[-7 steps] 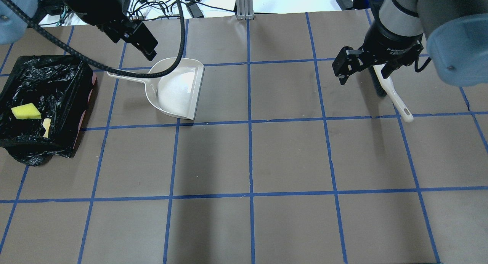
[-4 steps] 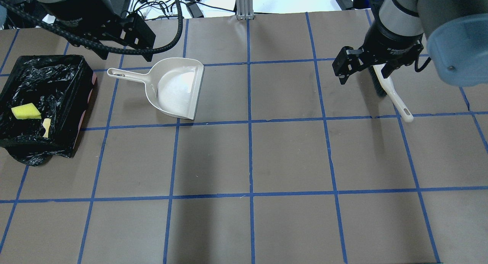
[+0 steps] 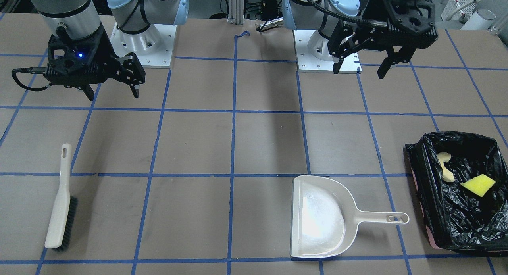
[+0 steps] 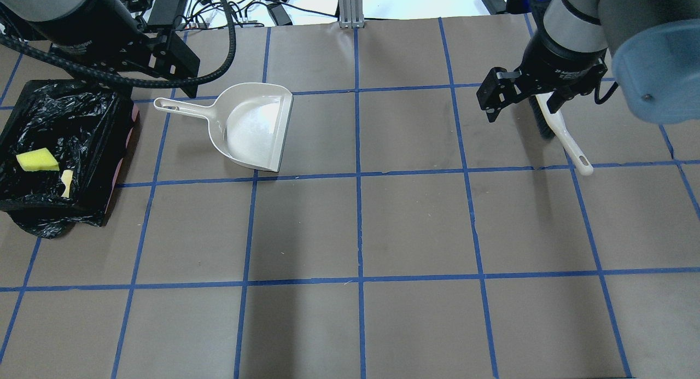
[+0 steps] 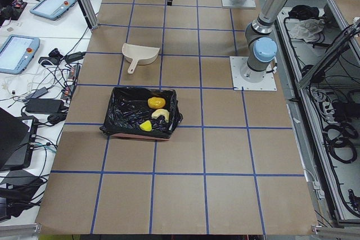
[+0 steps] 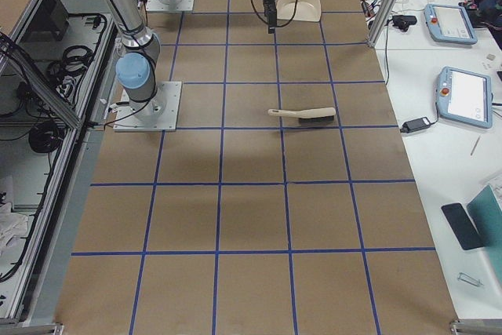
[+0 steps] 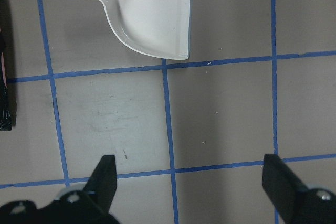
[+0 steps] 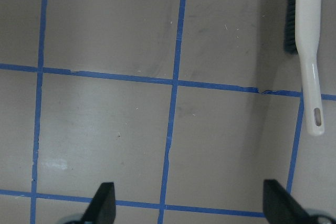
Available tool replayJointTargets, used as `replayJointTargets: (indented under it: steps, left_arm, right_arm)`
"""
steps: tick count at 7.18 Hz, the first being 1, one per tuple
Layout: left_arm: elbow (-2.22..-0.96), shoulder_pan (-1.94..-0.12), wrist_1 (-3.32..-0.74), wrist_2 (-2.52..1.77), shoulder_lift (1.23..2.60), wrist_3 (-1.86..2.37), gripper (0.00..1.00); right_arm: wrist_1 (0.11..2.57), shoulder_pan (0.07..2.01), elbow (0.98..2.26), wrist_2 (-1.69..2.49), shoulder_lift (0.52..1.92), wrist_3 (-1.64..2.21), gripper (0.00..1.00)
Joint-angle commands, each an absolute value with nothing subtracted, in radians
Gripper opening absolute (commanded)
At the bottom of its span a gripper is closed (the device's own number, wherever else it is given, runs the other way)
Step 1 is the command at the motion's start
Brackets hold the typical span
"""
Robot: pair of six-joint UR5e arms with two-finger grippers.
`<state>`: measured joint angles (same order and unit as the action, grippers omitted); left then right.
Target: Sweep and dump trash into bin
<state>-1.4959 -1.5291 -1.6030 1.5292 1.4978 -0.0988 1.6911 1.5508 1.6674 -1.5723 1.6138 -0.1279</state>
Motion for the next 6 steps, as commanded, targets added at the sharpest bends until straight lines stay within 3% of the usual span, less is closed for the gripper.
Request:
replayJointTargets:
  steps: [1, 6]
  left_arm:
    - [-1.511, -1.525, -1.598, 1.537, 1.483, -0.104, 1.00]
    - [-1.525, -1.525, -1.569, 1.539, 1.448, -0.112, 1.00]
  right_arm:
    - [1.687, 1.551, 1.667, -1.571, 1.614, -0.127, 1.00]
    - [1.697, 1.551, 1.667, -1.571, 1.612, -0.126, 1.00]
